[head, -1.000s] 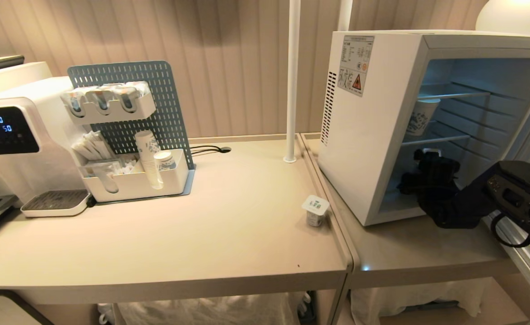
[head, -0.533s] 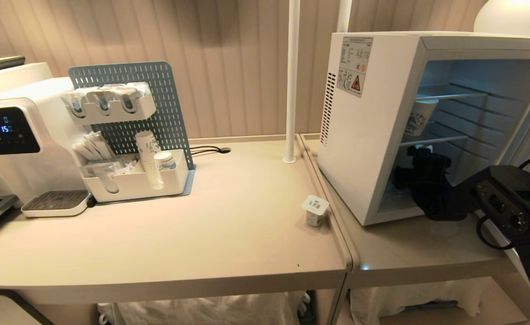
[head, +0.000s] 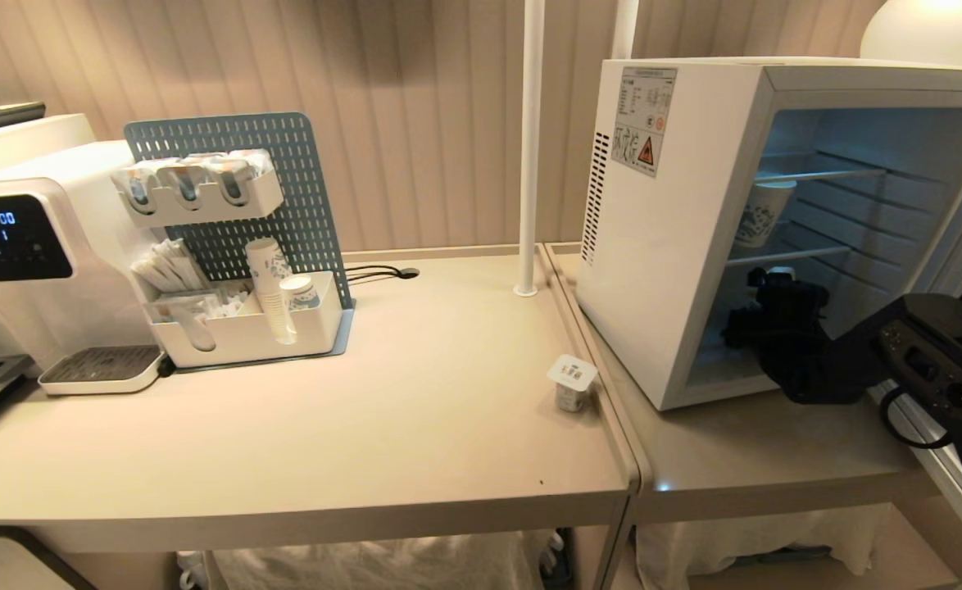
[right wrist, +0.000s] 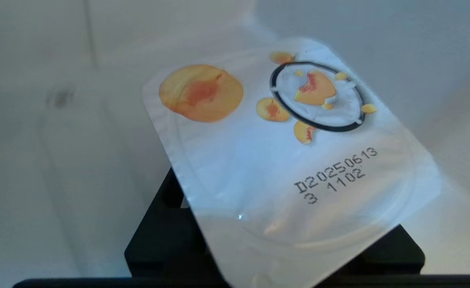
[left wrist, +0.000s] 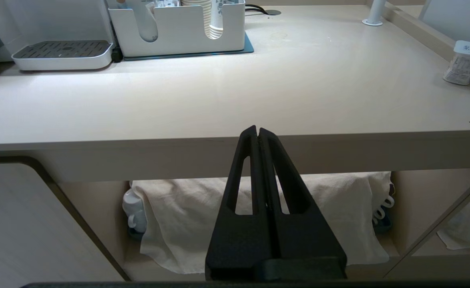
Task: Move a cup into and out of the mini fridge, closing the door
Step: Place the yoghurt on the freezer, then place the yoghurt on the table
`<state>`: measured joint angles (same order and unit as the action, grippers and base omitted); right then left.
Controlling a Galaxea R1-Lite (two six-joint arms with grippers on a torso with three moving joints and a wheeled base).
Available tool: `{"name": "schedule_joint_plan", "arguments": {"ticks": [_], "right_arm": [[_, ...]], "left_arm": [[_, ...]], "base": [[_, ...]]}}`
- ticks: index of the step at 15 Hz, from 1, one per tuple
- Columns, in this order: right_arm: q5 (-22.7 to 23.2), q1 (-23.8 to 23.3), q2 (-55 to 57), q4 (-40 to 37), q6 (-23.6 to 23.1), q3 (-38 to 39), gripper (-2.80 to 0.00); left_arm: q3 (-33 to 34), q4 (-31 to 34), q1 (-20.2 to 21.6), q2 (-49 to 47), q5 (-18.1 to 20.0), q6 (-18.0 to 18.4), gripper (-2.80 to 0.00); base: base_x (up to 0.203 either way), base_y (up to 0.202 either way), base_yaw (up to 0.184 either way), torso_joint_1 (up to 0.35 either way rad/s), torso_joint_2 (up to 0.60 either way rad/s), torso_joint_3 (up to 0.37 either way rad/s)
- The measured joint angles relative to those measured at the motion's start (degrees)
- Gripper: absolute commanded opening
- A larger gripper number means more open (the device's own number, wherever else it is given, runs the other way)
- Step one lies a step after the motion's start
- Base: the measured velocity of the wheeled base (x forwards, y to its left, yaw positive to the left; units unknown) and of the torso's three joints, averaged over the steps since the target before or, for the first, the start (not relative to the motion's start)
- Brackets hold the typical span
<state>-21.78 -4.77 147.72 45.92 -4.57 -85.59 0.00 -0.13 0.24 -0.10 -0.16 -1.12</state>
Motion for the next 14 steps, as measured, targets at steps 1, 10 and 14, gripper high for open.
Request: {"name": "schedule_joint_plan", "arguments": {"ticks": [1,10,14], "right_arm": [[0.8,0.0,-2.4,-0.3,0.6,3.3,-2.80],[16.6,-1.4,-50.7,-2.0,5.4,44.5,-2.80],[27.7,-1.8,-81.8,-15.9,5.6,53.7,-2.80]], "left_arm": [[0.0,0.0,0.0,0.0,0.0,0.0,-2.80],[0.0,0.0,0.0,0.0,0.0,-0.1,-2.80],[0.0,0.0,0.0,0.0,0.0,-0.2,-2.80]], "base": [[0.000,0.000,0.000,0.000,0.00,0.000],[0.000,0.000,0.000,0.000,0.00,0.000],[0.000,0.000,0.000,0.000,0.00,0.000]]}}
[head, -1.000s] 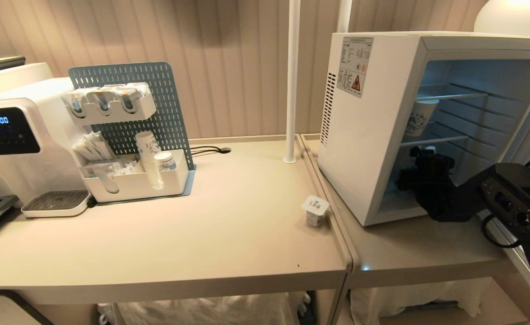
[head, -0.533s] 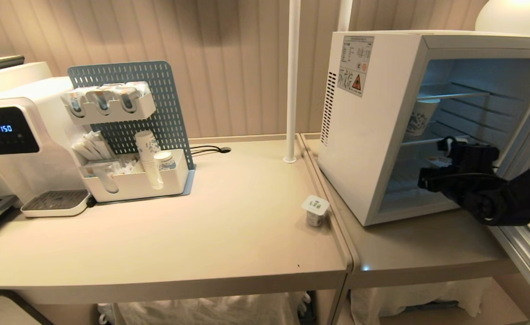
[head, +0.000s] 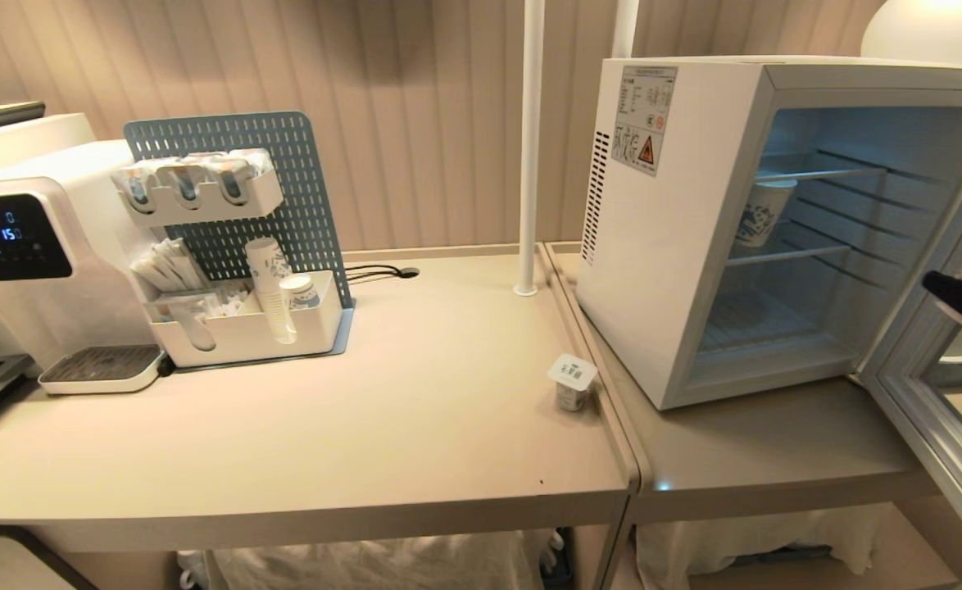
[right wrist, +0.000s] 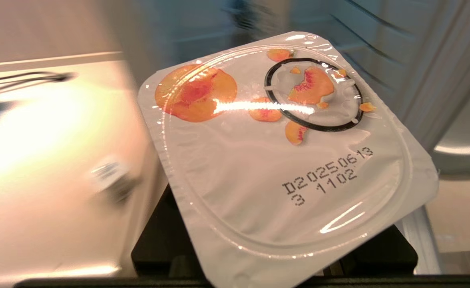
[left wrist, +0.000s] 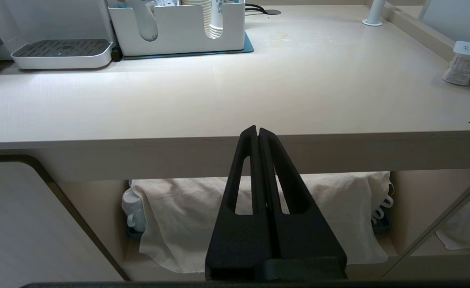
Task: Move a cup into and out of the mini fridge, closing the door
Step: Place the yoghurt on the table
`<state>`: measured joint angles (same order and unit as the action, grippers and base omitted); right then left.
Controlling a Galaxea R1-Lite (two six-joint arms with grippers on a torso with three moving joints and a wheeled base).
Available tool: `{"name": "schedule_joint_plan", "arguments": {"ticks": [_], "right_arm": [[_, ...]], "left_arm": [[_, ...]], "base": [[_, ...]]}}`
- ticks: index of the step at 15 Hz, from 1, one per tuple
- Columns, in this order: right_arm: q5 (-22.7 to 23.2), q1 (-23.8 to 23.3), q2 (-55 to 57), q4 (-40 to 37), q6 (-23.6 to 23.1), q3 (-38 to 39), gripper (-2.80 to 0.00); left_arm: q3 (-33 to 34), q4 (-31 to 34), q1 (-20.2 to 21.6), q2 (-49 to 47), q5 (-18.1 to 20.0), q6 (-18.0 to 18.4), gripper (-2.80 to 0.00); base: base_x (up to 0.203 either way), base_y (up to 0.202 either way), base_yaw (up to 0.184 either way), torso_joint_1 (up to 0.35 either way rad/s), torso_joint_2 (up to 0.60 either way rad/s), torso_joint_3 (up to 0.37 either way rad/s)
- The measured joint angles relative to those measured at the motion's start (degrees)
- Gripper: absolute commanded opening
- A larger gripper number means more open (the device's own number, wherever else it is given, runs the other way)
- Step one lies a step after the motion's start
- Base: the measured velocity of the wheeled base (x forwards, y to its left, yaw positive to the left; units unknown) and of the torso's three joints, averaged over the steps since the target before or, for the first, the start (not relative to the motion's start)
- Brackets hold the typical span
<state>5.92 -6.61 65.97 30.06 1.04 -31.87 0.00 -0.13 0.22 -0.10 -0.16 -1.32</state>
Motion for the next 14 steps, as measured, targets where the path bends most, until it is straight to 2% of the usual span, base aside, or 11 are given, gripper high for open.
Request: {"name": "schedule_joint_plan", "arguments": {"ticks": [3,5,6,8,10,12,14], "right_arm": [[9.6,0.9,-22.9,-18.9,-0.5,1.7,-2.80],[14.3,4.1,-35.6,-32.8,-0.8,2.5,-2.80],[15.5,5.2,-40.9,-39.0,-0.3,3.2,-2.80],[13.5,6.2,-51.8,-47.3,1.0,5.9,-2.80],[8.1,6.6,-59.5,-46.7,2.0,9.5,-2.80],[2.7,6.7,-63.2,-39.4,1.3,18.2,-2.80],[-0.2,6.8,-64.9,-29.7,-1.7,27.8,-2.80]], "left_arm": [[0.0,0.0,0.0,0.0,0.0,0.0,-2.80],[0.0,-0.1,0.0,0.0,0.0,-0.2,-2.80],[0.0,-0.1,0.0,0.0,0.0,-0.2,-2.80],[0.0,-0.1,0.0,0.0,0.0,-0.2,-2.80],[0.0,-0.1,0.0,0.0,0.0,-0.2,-2.80],[0.0,-0.1,0.0,0.0,0.0,-0.2,-2.80],[0.0,-0.1,0.0,0.0,-0.1,-0.2,-2.80]], "base": [[0.000,0.000,0.000,0.000,0.00,0.000],[0.000,0.000,0.000,0.000,0.00,0.000],[0.000,0.000,0.000,0.000,0.00,0.000],[0.000,0.000,0.000,0.000,0.00,0.000],[0.000,0.000,0.000,0.000,0.00,0.000],[0.000,0.000,0.000,0.000,0.00,0.000],[0.000,0.000,0.000,0.000,0.00,0.000]]}}
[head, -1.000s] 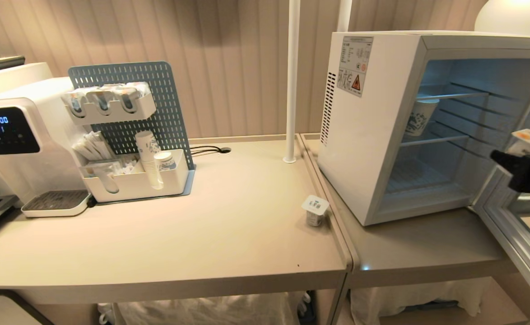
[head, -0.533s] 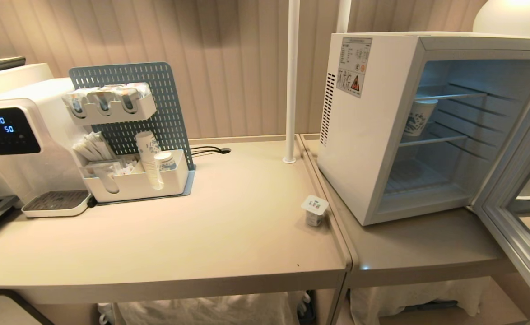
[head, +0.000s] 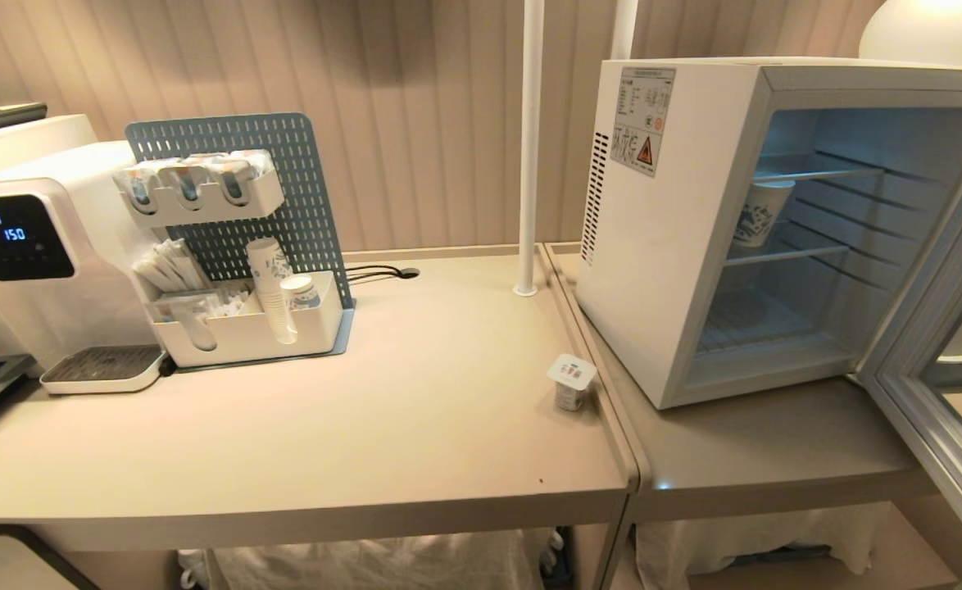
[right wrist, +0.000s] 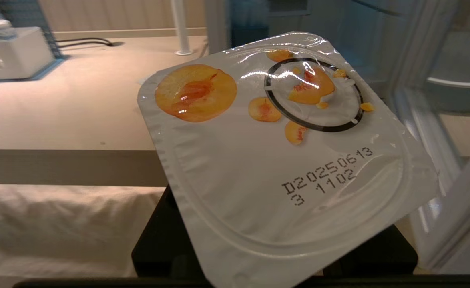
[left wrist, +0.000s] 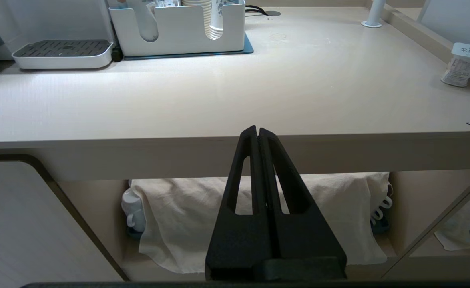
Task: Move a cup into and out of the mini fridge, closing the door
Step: Place the yoghurt on the table
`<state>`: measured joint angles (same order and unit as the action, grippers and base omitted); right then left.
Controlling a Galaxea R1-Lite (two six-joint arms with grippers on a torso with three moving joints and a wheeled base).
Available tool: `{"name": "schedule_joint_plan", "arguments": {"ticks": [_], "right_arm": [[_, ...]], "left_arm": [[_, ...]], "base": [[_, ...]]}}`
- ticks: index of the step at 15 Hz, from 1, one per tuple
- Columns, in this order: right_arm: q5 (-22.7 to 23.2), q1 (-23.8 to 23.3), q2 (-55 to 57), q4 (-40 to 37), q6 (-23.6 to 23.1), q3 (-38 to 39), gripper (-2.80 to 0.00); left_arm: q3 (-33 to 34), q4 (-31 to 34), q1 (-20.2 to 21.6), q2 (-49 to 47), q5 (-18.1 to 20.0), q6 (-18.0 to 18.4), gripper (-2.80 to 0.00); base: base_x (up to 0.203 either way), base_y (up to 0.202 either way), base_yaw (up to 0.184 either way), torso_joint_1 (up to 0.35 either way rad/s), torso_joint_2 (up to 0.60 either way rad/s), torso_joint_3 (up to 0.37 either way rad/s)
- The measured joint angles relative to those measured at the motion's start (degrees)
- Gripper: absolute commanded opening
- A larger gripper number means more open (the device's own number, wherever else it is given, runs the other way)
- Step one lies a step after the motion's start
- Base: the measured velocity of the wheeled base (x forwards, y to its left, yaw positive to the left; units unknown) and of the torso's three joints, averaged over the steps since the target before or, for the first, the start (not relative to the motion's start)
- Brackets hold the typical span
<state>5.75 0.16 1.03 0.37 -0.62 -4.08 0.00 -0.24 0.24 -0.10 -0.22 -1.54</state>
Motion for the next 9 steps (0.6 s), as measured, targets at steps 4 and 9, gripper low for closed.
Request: {"name": "schedule_joint_plan", "arguments": {"ticks": [4,9], "right_arm": [[-5.2,0.1,-1.0,-1.3,-2.1,3.7,-2.80],[-5.3,0.1,-1.0,-0.6,-2.0,4.1,-2.80]], "left_arm": [[0.0,0.0,0.0,0.0,0.1,0.0,-2.80],[0.0,0.0,0.0,0.0,0.1,0.0,-2.80]], "base": [[0.000,0.000,0.000,0.000,0.00,0.000],[-0.001,0.041,-0.002,0.001,0.00,0.000]]}}
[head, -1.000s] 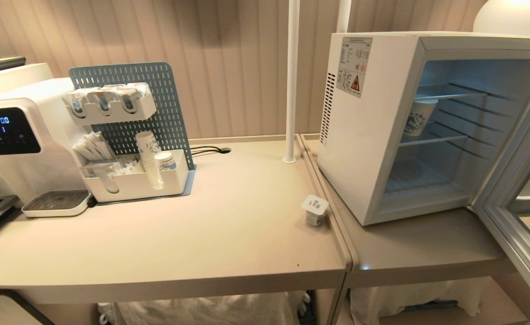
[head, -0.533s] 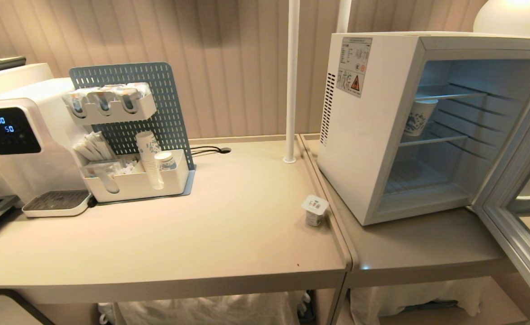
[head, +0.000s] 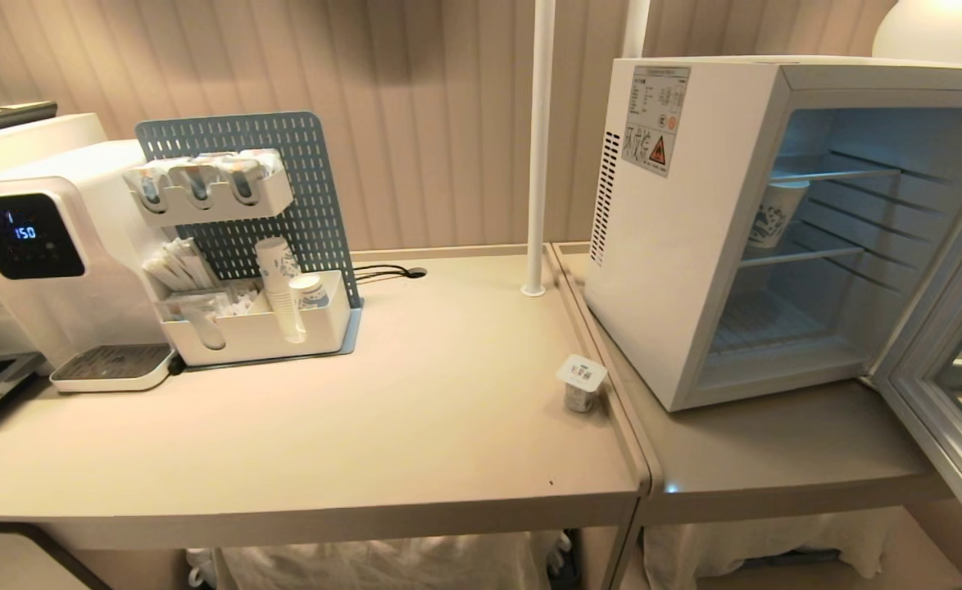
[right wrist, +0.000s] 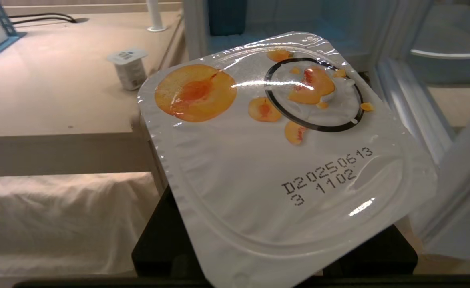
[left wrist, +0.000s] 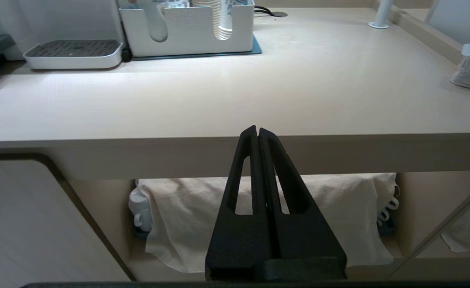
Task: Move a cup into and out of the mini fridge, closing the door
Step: Place the yoghurt on the table
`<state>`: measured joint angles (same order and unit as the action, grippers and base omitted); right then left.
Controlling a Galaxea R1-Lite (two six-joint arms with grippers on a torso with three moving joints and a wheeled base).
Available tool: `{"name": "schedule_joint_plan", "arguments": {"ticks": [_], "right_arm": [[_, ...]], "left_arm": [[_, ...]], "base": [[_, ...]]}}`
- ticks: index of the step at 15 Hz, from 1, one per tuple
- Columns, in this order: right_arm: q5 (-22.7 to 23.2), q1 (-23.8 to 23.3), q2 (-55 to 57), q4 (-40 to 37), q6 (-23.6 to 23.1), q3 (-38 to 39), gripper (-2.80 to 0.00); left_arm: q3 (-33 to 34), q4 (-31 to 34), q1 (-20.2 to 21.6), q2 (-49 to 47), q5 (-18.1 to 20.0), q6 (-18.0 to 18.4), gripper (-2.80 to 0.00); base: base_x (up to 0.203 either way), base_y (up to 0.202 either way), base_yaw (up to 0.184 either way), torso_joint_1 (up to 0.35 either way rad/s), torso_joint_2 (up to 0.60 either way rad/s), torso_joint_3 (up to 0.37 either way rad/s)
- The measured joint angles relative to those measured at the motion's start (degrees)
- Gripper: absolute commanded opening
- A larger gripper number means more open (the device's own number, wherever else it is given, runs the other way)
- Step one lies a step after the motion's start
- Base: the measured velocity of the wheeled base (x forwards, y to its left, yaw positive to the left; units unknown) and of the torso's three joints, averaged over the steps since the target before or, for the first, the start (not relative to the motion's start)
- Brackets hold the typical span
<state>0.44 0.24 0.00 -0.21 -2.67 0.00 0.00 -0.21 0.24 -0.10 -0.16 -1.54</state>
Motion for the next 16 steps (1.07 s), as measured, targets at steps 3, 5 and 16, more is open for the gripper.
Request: {"name": "schedule_joint_plan", "arguments": {"ticks": [3,5,16], "right_arm": [[0.1,0.0,0.0,0.0,0.0,0.0,-2.80],[0.0,0.0,0.0,0.0,0.0,0.0,-2.80],[0.2,0.0,0.0,0.0,-0.1,0.0,-2.80]], "left_arm": [[0.0,0.0,0.0,0.0,0.0,0.0,-2.80],[0.0,0.0,0.0,0.0,0.0,0.0,-2.80],[0.0,0.0,0.0,0.0,0.0,0.0,-2.80]], "base": [[0.000,0.189,-0.001,0.002,0.00,-0.001],[0.000,0.189,-0.002,0.003,0.00,0.004],[0.000,0.193,0.001,0.003,0.00,0.003]]}}
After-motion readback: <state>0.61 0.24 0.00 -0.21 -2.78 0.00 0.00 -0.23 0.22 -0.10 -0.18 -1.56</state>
